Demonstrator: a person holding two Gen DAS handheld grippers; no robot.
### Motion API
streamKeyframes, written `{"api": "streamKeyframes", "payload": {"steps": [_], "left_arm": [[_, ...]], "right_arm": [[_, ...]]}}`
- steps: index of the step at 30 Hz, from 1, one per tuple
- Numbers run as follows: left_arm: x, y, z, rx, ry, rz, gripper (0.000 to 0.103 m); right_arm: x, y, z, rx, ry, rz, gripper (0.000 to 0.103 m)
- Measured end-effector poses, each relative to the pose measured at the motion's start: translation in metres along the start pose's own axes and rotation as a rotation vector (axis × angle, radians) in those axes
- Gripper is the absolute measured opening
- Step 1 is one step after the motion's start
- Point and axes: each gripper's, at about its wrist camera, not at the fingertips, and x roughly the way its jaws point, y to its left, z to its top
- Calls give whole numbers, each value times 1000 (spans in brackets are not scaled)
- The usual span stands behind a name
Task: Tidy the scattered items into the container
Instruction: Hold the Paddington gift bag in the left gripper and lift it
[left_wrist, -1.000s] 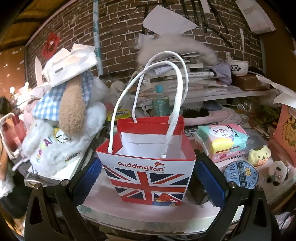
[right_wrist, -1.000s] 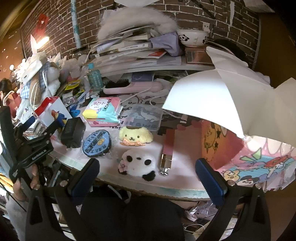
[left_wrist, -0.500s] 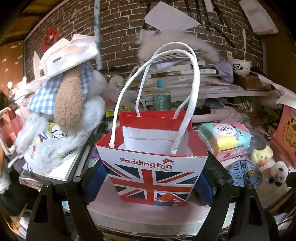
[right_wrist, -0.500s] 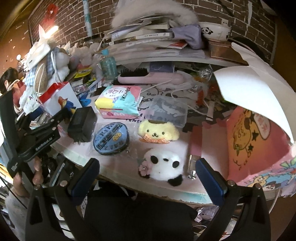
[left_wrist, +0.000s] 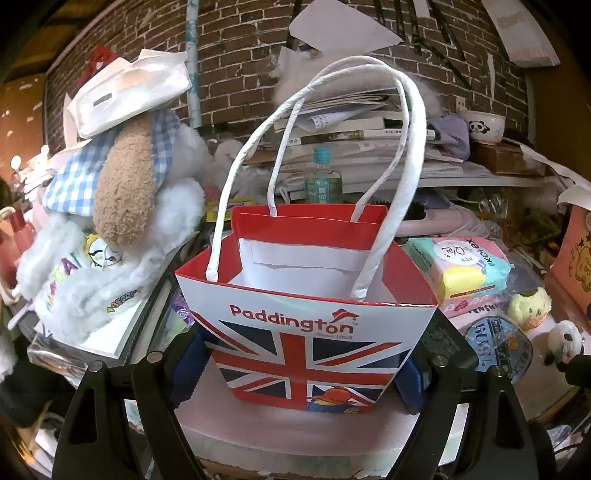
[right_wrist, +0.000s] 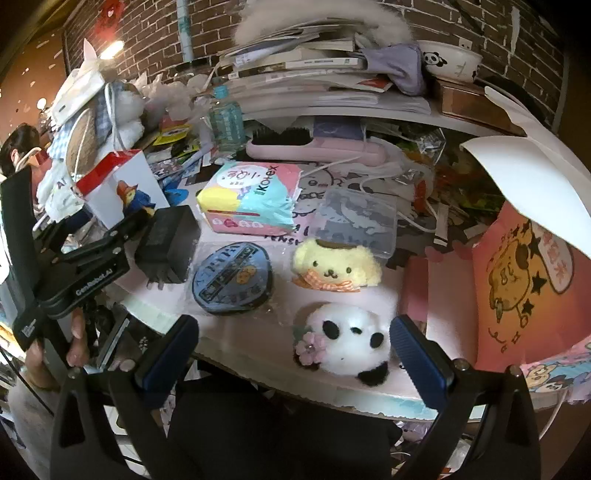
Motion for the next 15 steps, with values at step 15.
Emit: {"api": "streamKeyframes", "payload": {"steps": [15], "left_arm": [[-25, 2, 12, -4, -60, 0, 82]], "right_arm": [[-4, -6, -2, 16, -5, 14, 103]]}}
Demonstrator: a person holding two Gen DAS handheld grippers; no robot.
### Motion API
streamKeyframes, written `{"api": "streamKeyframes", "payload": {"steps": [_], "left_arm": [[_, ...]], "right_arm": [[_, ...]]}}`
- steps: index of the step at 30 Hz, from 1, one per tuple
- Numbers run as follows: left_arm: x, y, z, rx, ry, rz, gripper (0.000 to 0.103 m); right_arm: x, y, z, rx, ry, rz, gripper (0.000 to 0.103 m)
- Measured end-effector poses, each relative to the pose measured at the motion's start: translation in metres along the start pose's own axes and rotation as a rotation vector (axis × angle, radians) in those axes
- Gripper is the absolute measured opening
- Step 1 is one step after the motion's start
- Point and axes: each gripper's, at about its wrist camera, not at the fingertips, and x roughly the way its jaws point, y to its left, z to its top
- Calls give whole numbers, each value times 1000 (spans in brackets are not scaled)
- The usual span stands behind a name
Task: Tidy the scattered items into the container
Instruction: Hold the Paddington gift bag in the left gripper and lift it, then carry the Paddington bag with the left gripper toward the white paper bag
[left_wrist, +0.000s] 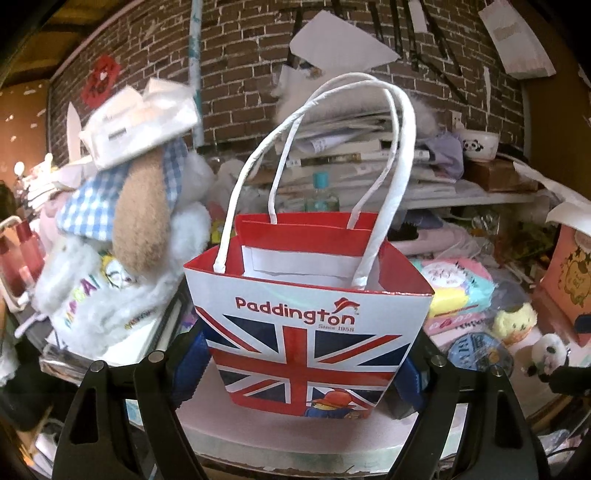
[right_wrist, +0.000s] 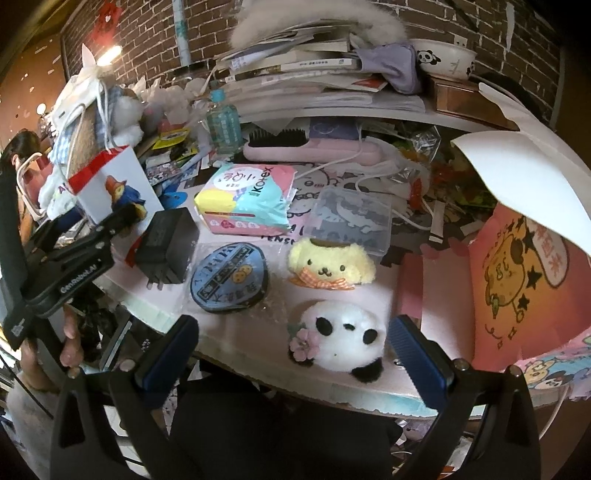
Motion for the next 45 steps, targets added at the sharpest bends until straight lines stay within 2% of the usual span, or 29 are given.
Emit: {"api": "streamKeyframes", "payload": {"steps": [8, 10, 17, 23, 29, 35, 45], "left_arm": [[-16, -6, 21, 25, -56, -5, 82], [-12, -8, 18, 36, -50, 17, 82], [-4, -1, 4, -7, -27, -2, 81], [-21, -4, 22, 0, -86, -11, 81], [-42, -20, 47, 52, -146, -27, 81], [-59, -47, 77, 88, -187, -113, 81], [-78, -120, 128, 187, -170, -397, 81]], "right_arm": [[-7, -5, -1, 11, -14, 12, 103], [-9, -7, -1, 14, -16, 14, 103], [-12, -12, -2, 30, -19, 8, 103], [-9, -10, -2, 20, -12, 13, 103], [-9, -11, -1, 25, -15, 12, 103], [-14, -16, -3, 33, -24, 17, 103], [-35, -41, -4, 82, -52, -6, 103]]}}
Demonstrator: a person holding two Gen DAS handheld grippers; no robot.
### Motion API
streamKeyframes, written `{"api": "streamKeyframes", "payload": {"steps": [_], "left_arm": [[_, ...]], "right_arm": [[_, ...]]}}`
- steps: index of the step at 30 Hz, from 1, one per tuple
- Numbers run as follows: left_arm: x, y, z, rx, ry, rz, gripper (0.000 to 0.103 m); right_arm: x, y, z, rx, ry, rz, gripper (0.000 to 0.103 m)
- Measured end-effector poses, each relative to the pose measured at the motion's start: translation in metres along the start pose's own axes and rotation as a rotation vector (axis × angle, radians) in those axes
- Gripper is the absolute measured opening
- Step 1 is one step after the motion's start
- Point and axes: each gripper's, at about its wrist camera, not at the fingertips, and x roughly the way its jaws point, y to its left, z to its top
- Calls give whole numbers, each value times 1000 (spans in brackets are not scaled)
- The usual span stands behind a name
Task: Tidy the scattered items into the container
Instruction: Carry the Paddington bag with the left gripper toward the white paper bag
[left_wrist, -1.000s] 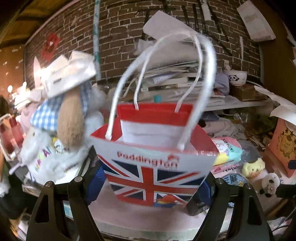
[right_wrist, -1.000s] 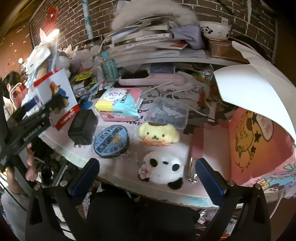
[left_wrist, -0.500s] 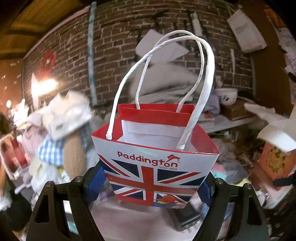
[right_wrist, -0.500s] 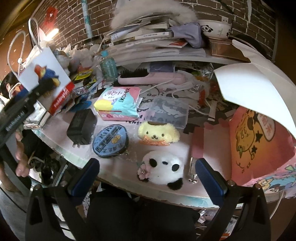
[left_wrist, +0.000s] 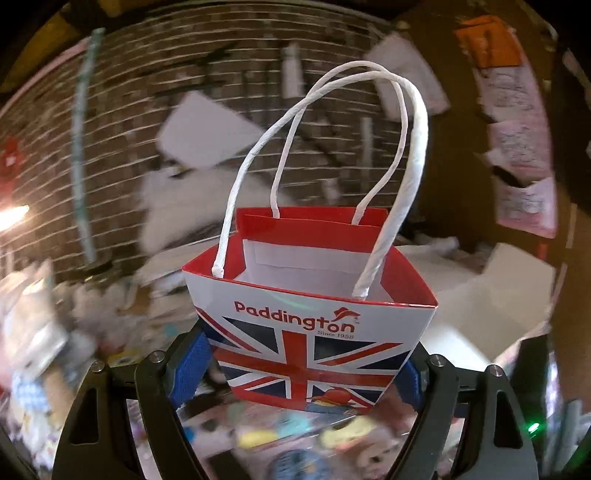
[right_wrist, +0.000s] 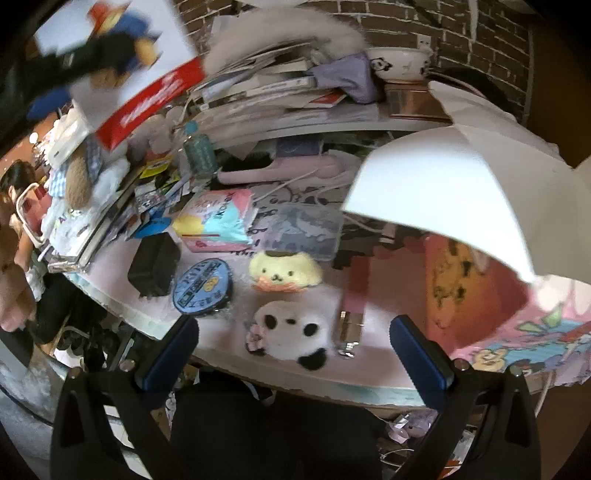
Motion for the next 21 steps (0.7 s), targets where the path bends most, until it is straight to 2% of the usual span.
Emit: {"api": "streamKeyframes", "payload": {"steps": [5, 11, 16, 21], "left_arm": [[14, -43, 20, 71, 36, -108, 81], [30, -77, 29, 109, 90, -193, 81], [49, -100, 34, 138, 171, -273, 81], [78, -120, 40, 155, 301, -344, 81]], "right_arm": [[-13, -18, 0, 31, -21, -14, 103], [-26, -35, -1, 59, -31, 2, 103], [-32, -39, -3, 69, -33, 29, 103], [-35, -43, -4, 72, -42, 54, 103]]}}
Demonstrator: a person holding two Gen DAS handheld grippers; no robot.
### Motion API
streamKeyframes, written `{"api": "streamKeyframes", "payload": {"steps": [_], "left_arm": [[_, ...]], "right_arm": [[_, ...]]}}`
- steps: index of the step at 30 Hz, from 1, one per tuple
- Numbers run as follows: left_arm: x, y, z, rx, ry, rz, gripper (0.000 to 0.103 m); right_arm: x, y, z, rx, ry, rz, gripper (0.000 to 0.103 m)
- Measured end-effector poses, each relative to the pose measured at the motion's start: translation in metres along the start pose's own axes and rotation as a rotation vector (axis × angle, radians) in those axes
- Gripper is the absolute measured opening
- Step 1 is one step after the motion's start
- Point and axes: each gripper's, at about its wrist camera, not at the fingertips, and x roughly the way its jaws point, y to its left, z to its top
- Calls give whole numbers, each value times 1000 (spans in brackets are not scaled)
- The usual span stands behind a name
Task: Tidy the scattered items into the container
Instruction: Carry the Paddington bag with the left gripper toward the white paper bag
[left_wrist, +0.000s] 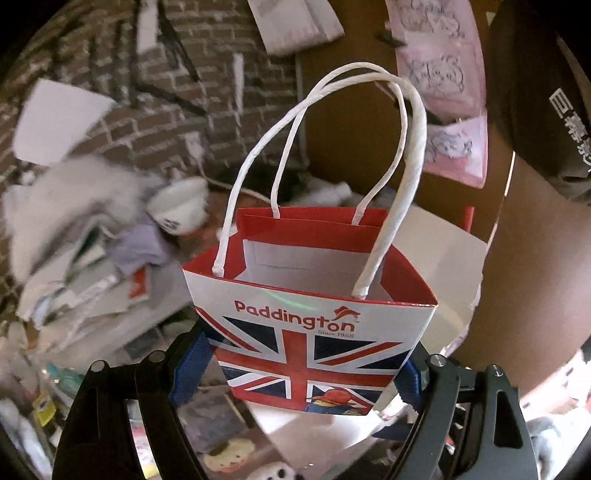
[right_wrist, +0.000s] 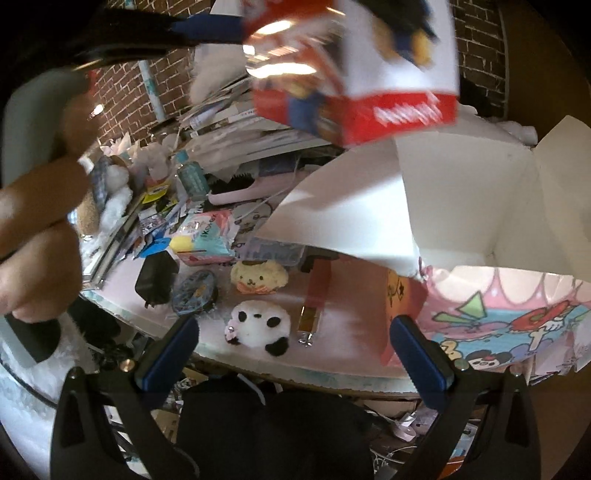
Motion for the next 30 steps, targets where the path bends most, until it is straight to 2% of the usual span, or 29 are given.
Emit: {"api": "streamKeyframes", "payload": {"steps": [4, 10, 14, 18, 21, 26, 30], "left_arm": [[19, -10, 5, 26, 71, -23, 81], [31, -23, 16, 64, 117, -40, 81], [32, -42, 29, 135, 116, -27, 81], [47, -53, 31, 182, 162, -45, 81], [60, -54, 28, 178, 197, -82, 81], [67, -55, 20, 194, 189, -95, 81], [69, -56, 17, 217, 182, -66, 82]], "right_arm": [[-2, 0, -1, -3, -4, 6, 103], [-3, 0, -1, -4, -5, 10, 103], [-2, 1, -1, -4, -4, 9, 103], [-7, -1, -1, 14, -18, 25, 103], [-8, -1, -2, 12, -19, 20, 103], [-7, -2, -3, 10, -15, 13, 103], [-7, -3, -3, 24, -10, 35, 103]]}}
